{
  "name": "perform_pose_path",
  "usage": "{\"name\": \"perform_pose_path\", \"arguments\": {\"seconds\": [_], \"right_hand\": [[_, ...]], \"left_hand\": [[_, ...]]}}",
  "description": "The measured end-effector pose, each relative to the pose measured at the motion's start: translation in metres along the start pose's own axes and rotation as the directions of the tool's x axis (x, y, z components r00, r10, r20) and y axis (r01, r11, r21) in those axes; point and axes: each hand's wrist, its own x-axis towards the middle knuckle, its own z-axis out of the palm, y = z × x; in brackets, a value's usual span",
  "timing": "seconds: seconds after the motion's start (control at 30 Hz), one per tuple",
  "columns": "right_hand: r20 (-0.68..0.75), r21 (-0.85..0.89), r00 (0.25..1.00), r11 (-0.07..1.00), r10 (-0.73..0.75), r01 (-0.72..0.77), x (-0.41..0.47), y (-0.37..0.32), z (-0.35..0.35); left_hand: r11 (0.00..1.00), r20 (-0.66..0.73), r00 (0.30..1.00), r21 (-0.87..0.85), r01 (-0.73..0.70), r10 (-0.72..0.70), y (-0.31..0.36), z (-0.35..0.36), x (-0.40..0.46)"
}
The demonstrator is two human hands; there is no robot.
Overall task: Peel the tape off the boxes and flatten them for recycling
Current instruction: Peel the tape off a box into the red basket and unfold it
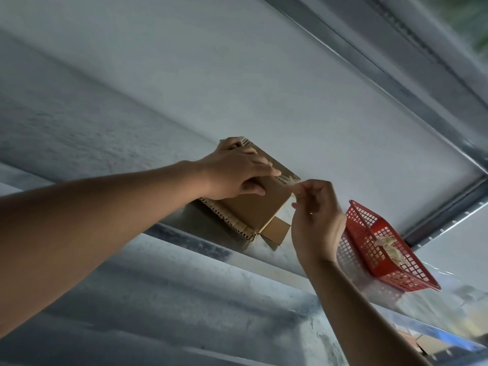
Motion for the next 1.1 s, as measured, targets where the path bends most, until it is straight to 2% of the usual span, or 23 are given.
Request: {"name": "perform_pose_path", "arguments": {"seconds": [0.1, 0.2, 0.27, 0.33, 0.47, 0.63, 0.73, 0.8, 0.87, 0.93, 1.0, 1.1], "right_hand": [[0.018, 0.328, 0.966, 0.911, 0.259, -0.251, 0.003, -0.006, 0.001], [0.009, 0.606, 0.818, 0.648, 0.574, -0.462, 0.016, -0.01, -0.002], [0.027, 0.684, 0.724, 0.516, 0.689, -0.516, 0.025, -0.008, -0.006], [0.066, 0.691, 0.704, 0.476, 0.707, -0.543, 0.028, -0.007, -0.007], [0.202, 0.649, 0.764, 0.501, 0.613, -0.573, 0.029, -0.001, -0.01], [0.375, 0.6, 0.799, 0.535, 0.469, -0.595, 0.029, 0.011, -0.024], [0.417, 0.53, 0.823, 0.632, 0.386, -0.565, 0.029, 0.013, -0.03], [0.45, 0.461, 0.829, 0.709, 0.332, -0.534, 0.03, 0.012, -0.031], [0.488, 0.351, 0.805, 0.769, 0.336, -0.534, 0.034, 0.01, -0.031], [0.472, 0.195, 0.794, 0.833, 0.383, -0.517, 0.036, 0.009, -0.031], [0.403, 0.063, 0.831, 0.893, 0.385, -0.445, 0.036, 0.011, -0.031], [0.36, 0.03, 0.861, 0.918, 0.358, -0.394, 0.033, 0.014, -0.029]], "left_hand": [[1.0, 0.005, 1.0, -0.004, -0.011, 0.011, 0.0, -0.001, 0.001], [0.997, -0.024, 0.998, -0.057, -0.053, 0.052, -0.004, -0.005, -0.001], [0.991, -0.033, 0.995, -0.097, -0.092, 0.09, -0.008, -0.007, -0.004], [0.984, -0.016, 0.994, -0.134, -0.113, 0.112, -0.013, -0.009, -0.005], [0.986, 0.011, 0.998, -0.156, -0.055, 0.057, -0.008, -0.018, 0.004], [0.999, -0.001, 0.999, -0.017, -0.033, 0.033, 0.021, -0.022, 0.013], [0.999, 0.005, 1.0, 0.038, -0.023, 0.022, 0.026, -0.017, 0.01], [1.0, -0.007, 1.0, -0.006, -0.021, 0.021, 0.029, -0.016, 0.01], [0.994, -0.028, 0.999, -0.096, -0.048, 0.046, 0.034, -0.015, 0.011], [0.98, -0.049, 0.996, -0.182, -0.081, 0.074, 0.036, -0.013, 0.013], [0.976, -0.059, 0.993, -0.189, -0.108, 0.099, 0.035, -0.01, 0.015], [0.969, -0.076, 0.991, -0.211, -0.128, 0.114, 0.031, -0.006, 0.016]]}}
